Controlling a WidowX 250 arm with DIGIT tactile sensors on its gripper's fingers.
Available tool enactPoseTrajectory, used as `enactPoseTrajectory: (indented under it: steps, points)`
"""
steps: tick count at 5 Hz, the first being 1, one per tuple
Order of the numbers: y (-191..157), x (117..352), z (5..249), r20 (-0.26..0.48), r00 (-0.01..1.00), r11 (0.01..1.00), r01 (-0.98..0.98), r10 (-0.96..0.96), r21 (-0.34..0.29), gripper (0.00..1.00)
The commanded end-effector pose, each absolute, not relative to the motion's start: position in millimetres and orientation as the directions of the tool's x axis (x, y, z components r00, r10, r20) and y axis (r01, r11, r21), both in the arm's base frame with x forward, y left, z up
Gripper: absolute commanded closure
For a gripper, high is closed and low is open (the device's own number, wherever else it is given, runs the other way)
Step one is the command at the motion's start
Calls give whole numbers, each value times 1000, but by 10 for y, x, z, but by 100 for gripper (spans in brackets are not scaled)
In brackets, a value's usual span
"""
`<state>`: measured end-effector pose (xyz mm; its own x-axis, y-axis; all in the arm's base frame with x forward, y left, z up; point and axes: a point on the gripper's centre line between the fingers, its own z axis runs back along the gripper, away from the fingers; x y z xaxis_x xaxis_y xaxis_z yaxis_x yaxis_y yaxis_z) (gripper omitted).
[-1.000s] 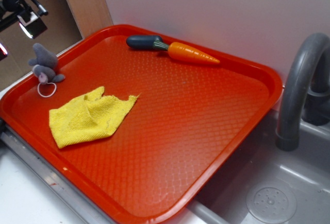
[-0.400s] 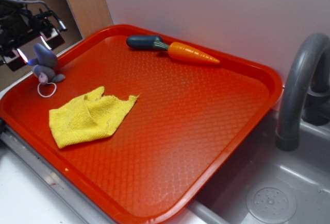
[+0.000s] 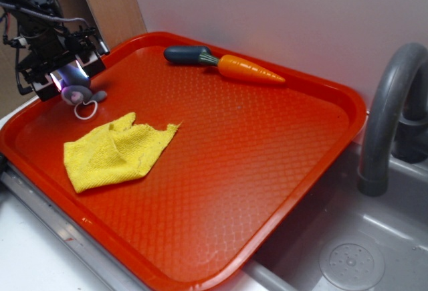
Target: Grab the gray animal.
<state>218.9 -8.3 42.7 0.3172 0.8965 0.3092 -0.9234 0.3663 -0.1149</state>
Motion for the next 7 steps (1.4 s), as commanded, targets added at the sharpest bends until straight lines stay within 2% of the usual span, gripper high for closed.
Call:
enactPoseTrajectory:
  steps: [1,2,3,4,5,6,7]
  points:
    - [-255,2168,901,315,371,424,-898,874,-120,100]
    - [-466,2012,1405,316,462,533,-825,828,-189,100]
    - [-675,2013,1742,149,668,681,-685,729,-259,100]
    - [-861,2090,1866,123,827,814,-494,548,-307,100]
    - [-1070,2245,1991,136,937,920,-276,323,-280,100]
    - [-1312,2300,2136,220,972,956,-16,83,-294,100]
    - [-1393,2310,2240,248,963,953,169,-105,-251,100]
